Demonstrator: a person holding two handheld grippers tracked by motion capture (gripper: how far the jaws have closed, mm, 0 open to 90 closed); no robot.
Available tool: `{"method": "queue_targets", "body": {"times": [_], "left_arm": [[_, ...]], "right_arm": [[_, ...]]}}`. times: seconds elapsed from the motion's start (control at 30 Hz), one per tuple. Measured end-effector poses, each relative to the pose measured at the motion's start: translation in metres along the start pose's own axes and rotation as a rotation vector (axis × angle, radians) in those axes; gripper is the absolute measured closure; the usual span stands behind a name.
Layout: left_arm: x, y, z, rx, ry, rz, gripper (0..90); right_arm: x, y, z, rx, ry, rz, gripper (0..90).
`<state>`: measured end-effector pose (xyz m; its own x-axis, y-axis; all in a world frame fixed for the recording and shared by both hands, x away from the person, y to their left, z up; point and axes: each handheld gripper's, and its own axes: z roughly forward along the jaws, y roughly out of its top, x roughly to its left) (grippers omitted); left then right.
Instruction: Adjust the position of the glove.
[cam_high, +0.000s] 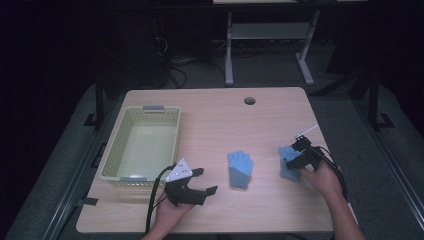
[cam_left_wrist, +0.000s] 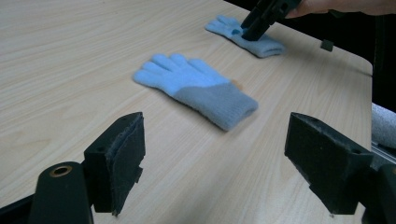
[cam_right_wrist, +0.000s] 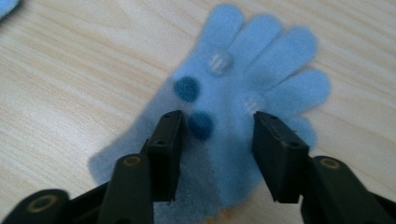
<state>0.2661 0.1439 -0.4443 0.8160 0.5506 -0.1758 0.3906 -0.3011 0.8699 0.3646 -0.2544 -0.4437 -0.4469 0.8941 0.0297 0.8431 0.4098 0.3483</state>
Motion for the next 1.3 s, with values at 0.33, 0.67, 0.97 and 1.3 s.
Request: {"method": "queue_targets", "body": {"times": [0.33, 0.67, 0.97, 1.3], "left_arm": [[0.000, 0.000, -0.001, 0.005, -0.001, -0.002, 19.8], [0.000, 0.000, -0.001, 0.007, 0.002, 0.004, 19.8], [0.001, -0.001, -0.001, 0.000, 0.003, -0.009, 19.8], [0.000, 0.000, -0.001, 0.001, 0.004, -0.007, 19.8]], "right_arm": [[0.003, 0.010, 0.000, 0.050, -0.011, -0.021, 76.9], [0.004, 0.007, -0.008, 0.025, 0.017, -0.012, 80.5], [0.017, 0.011, -0.035, -0.050, 0.010, -0.059, 80.5], [0.030, 0.020, -0.055, -0.111, 0.060, -0.076, 80.4]]}}
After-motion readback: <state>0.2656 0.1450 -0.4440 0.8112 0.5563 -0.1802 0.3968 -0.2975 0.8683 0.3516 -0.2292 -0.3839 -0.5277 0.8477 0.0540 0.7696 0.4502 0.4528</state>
